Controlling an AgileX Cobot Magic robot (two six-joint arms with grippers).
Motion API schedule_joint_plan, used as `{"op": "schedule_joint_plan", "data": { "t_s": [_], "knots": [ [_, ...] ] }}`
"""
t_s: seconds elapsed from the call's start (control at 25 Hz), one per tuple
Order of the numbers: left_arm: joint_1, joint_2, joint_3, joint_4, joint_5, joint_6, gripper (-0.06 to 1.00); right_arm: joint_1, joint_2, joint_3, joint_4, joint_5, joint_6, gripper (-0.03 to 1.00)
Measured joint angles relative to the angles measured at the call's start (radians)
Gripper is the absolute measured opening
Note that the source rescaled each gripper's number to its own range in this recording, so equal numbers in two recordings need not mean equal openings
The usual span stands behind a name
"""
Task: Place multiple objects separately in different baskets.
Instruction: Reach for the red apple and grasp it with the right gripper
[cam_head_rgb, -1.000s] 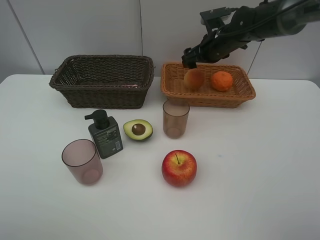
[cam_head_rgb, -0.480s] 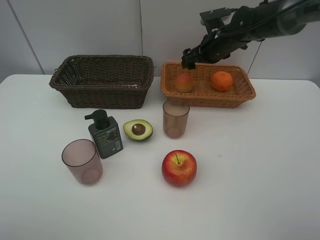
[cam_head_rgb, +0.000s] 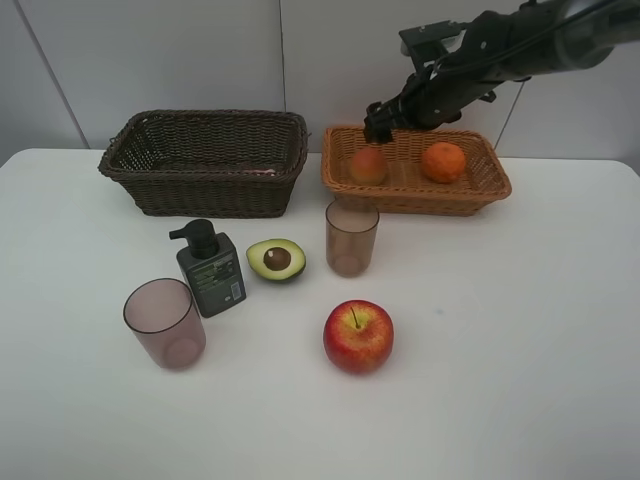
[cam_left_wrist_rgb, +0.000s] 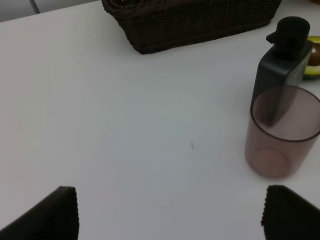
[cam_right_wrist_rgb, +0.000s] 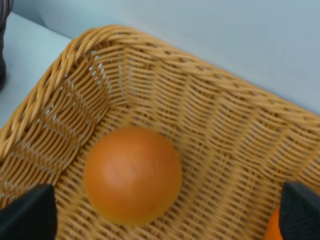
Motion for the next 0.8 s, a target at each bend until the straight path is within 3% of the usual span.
{"op": "schedule_joint_plan", "data": {
  "t_s": [0.2,0.44,0.8],
  "knots": [
    [0.000,0.000,0.000,0.000,0.000,0.000,0.97,0.000,-0.059,0.000,-0.006,0.084,0.029,0.91],
    [0.000,0.000,0.000,0.000,0.000,0.000,0.97,0.009,-0.171,0.027,-0.109,0.239,0.151,0.91],
    [0.000,0.000,0.000,0.000,0.000,0.000,0.97,0.031,-0.425,0.292,-0.113,0.258,0.184,0.91]
  ]
}}
